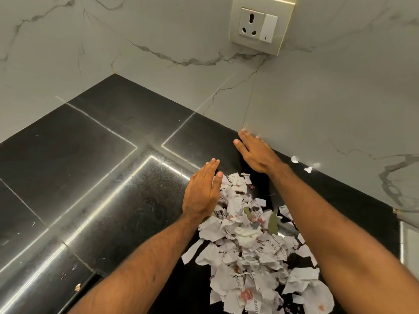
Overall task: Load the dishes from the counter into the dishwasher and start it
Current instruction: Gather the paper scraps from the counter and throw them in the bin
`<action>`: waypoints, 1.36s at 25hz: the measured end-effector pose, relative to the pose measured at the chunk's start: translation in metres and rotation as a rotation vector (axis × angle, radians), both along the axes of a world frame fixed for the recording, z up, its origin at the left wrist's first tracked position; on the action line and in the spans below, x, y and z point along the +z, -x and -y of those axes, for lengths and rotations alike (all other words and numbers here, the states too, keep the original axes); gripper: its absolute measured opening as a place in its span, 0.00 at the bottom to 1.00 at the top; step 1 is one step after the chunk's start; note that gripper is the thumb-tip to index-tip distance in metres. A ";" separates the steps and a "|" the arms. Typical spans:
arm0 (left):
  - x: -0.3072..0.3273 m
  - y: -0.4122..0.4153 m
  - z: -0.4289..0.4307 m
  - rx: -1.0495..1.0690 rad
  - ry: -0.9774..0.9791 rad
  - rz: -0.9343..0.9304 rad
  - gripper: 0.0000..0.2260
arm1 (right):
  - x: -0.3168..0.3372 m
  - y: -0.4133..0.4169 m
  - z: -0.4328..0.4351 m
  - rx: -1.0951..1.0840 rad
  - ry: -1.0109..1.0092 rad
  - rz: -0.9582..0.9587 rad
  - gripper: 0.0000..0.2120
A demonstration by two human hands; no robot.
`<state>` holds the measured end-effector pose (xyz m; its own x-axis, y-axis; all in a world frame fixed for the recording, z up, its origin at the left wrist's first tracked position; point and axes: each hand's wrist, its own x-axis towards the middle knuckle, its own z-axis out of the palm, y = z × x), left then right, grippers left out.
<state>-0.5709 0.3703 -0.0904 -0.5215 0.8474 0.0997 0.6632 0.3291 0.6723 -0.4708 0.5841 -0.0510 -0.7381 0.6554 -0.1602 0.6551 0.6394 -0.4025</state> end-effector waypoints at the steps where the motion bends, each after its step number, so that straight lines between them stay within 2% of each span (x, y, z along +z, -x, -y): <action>1: 0.000 0.001 0.000 0.003 0.001 0.005 0.23 | -0.008 0.004 -0.002 0.023 -0.046 0.082 0.38; 3: 0.001 0.001 0.000 0.006 0.000 0.017 0.22 | -0.021 0.008 0.007 -0.012 -0.074 0.127 0.41; 6: 0.001 0.002 0.000 0.007 -0.005 0.022 0.21 | -0.026 0.013 0.029 -0.099 -0.023 0.059 0.42; 9: 0.000 0.002 0.000 0.000 -0.017 0.021 0.21 | -0.021 -0.003 0.057 -0.090 -0.004 0.012 0.42; 12: -0.001 0.001 0.000 0.002 -0.008 0.030 0.21 | -0.012 -0.031 0.089 -0.048 0.102 -0.031 0.38; 14: 0.000 0.001 -0.001 0.008 -0.005 0.034 0.21 | -0.001 -0.054 0.105 -0.051 0.239 -0.128 0.33; 15: 0.000 0.001 -0.001 0.000 -0.002 0.031 0.21 | 0.005 -0.065 0.107 -0.074 0.244 -0.189 0.30; 17: -0.001 0.001 0.000 -0.063 0.002 0.015 0.22 | 0.009 -0.084 0.090 -0.189 0.013 -0.244 0.27; 19: -0.002 -0.003 0.002 -0.165 0.006 0.005 0.23 | 0.006 -0.105 0.057 -0.332 -0.156 -0.148 0.32; 21: 0.000 -0.007 0.005 -0.230 0.018 0.008 0.25 | -0.003 -0.125 0.033 -0.385 -0.152 0.012 0.40; 23: 0.002 -0.009 0.007 -0.235 0.027 0.032 0.25 | -0.013 -0.133 0.029 -0.376 -0.103 0.069 0.41; 26: 0.005 -0.014 0.013 -0.209 0.023 0.123 0.25 | -0.011 -0.130 0.054 -0.353 -0.031 -0.032 0.39; 31: 0.006 -0.025 0.020 -0.092 -0.059 0.302 0.24 | 0.007 -0.128 0.105 -0.115 0.200 -0.188 0.28; 34: 0.006 -0.021 0.022 -0.104 -0.030 0.292 0.24 | 0.008 -0.144 0.081 -0.348 0.074 -0.333 0.29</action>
